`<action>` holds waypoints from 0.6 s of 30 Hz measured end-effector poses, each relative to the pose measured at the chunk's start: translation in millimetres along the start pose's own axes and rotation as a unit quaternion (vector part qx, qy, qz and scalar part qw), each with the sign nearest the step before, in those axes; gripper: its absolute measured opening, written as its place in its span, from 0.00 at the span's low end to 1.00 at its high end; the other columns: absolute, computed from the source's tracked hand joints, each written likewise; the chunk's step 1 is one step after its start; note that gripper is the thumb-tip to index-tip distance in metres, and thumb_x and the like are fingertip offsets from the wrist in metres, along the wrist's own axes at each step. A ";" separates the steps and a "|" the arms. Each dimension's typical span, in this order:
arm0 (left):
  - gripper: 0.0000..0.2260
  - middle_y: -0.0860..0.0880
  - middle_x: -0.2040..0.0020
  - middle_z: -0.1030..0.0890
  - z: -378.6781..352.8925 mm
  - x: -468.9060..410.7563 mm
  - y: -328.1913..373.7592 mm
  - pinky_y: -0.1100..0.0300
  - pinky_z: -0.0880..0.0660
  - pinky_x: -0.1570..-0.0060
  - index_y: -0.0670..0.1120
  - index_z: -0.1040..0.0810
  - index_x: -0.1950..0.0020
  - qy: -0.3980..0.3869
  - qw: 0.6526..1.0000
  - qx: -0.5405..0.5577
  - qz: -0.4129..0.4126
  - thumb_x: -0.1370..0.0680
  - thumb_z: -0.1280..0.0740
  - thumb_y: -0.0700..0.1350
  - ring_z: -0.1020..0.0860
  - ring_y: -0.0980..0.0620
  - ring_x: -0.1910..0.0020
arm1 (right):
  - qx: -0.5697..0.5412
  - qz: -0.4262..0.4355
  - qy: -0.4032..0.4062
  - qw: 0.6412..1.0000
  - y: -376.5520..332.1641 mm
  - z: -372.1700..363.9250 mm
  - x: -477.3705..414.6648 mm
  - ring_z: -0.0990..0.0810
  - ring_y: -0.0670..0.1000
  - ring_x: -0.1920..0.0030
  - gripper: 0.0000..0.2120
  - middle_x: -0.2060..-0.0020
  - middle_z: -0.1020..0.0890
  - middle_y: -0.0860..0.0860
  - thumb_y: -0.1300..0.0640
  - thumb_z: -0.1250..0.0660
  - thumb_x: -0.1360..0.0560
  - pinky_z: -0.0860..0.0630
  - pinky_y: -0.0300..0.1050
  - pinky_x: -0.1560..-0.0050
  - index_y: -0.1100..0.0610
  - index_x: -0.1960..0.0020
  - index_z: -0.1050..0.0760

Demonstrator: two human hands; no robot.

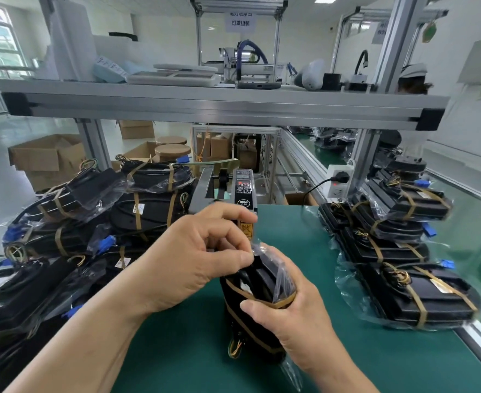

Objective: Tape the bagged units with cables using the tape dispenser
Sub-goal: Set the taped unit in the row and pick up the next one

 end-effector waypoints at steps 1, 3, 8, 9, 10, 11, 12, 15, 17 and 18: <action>0.07 0.54 0.44 0.19 -3.4 -0.7 -2.4 0.70 0.28 0.62 0.44 0.17 0.62 0.000 1.000 0.008 0.003 0.26 0.27 0.35 0.25 0.61 0.65 | -0.003 0.004 -0.001 1.000 0.2 0.0 -0.5 0.18 0.44 0.40 0.33 0.41 0.16 0.42 0.57 0.21 0.38 0.25 0.29 0.45 0.36 0.36 0.24; 0.07 0.47 0.53 0.16 -7.1 -4.5 -5.3 0.68 0.27 0.62 0.41 0.18 0.61 0.015 1.000 0.023 0.005 0.26 0.29 0.32 0.23 0.59 0.65 | -0.011 0.005 -0.003 1.000 0.6 -0.4 -0.7 0.18 0.46 0.39 0.34 0.40 0.16 0.44 0.58 0.21 0.37 0.24 0.32 0.43 0.38 0.35 0.24; 0.04 0.40 0.63 0.17 -5.3 -20.5 -2.3 0.60 0.24 0.62 0.40 0.17 0.60 0.044 0.999 0.003 0.019 0.26 0.27 0.35 0.22 0.52 0.66 | 0.007 -0.003 -0.032 0.999 2.4 -1.6 -1.1 0.19 0.47 0.37 0.35 0.39 0.17 0.45 0.59 0.22 0.34 0.24 0.36 0.38 0.38 0.32 0.27; 0.03 0.38 0.62 0.17 -5.9 -23.6 -0.8 0.57 0.24 0.61 0.40 0.17 0.60 0.051 0.998 0.001 0.023 0.26 0.27 0.35 0.22 0.51 0.66 | 0.007 -0.006 -0.037 0.999 2.3 -2.2 -1.2 0.19 0.47 0.37 0.35 0.38 0.17 0.45 0.60 0.23 0.34 0.25 0.37 0.36 0.38 0.32 0.27; 0.03 0.37 0.61 0.17 -6.9 -26.6 1.0 0.55 0.23 0.60 0.39 0.17 0.60 0.059 0.998 0.000 0.029 0.26 0.27 0.35 0.22 0.50 0.66 | 0.008 -0.006 -0.053 0.999 1.5 -4.2 -1.2 0.20 0.47 0.36 0.35 0.38 0.18 0.45 0.61 0.23 0.34 0.26 0.38 0.34 0.39 0.31 0.27; 0.03 0.37 0.61 0.17 -9.1 -29.3 2.5 0.53 0.22 0.59 0.39 0.17 0.60 0.063 0.997 -0.004 0.037 0.27 0.27 0.35 0.22 0.49 0.65 | 0.009 -0.006 -0.078 0.997 1.1 -7.9 -0.2 0.20 0.48 0.35 0.35 0.37 0.18 0.45 0.63 0.24 0.33 0.27 0.40 0.33 0.39 0.31 0.27; 0.02 0.37 0.61 0.17 -12.0 -31.9 3.8 0.51 0.20 0.57 0.39 0.17 0.60 0.059 0.997 -0.011 0.046 0.27 0.27 0.36 0.21 0.49 0.65 | 0.008 -0.009 -0.101 0.995 0.9 -11.7 1.4 0.20 0.49 0.35 0.35 0.37 0.18 0.46 0.64 0.25 0.32 0.27 0.40 0.33 0.38 0.32 0.27; 0.03 0.40 0.59 0.16 -17.7 -33.7 7.4 0.54 0.22 0.58 0.40 0.17 0.60 0.025 0.997 -0.016 0.074 0.26 0.27 0.37 0.21 0.50 0.65 | 0.005 -0.013 -0.105 0.994 0.9 -11.2 5.5 0.19 0.47 0.37 0.35 0.39 0.17 0.45 0.65 0.25 0.31 0.26 0.34 0.39 0.35 0.34 0.27; 0.04 0.43 0.54 0.15 -11.5 -30.9 12.9 0.64 0.25 0.64 0.44 0.16 0.61 0.020 0.997 -0.019 0.075 0.27 0.27 0.40 0.22 0.54 0.67 | 0.003 -0.007 -0.085 0.996 0.0 -6.9 6.3 0.18 0.46 0.38 0.35 0.40 0.17 0.44 0.66 0.24 0.32 0.26 0.32 0.40 0.37 0.33 0.26; 0.03 0.45 0.54 0.15 -4.8 -28.2 16.1 0.67 0.27 0.67 0.46 0.16 0.62 0.033 0.997 -0.020 0.071 0.27 0.26 0.43 0.22 0.57 0.68 | 0.000 -0.005 -0.080 0.997 -0.7 -5.2 6.4 0.19 0.46 0.38 0.35 0.39 0.17 0.43 0.66 0.25 0.32 0.26 0.32 0.40 0.38 0.32 0.26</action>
Point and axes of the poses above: each hand's wrist, its own x-axis away from the middle knuckle, its own z-axis out of the back of the hand, y = z × x, the point moved 6 cm from there along -x, towards the middle knuckle
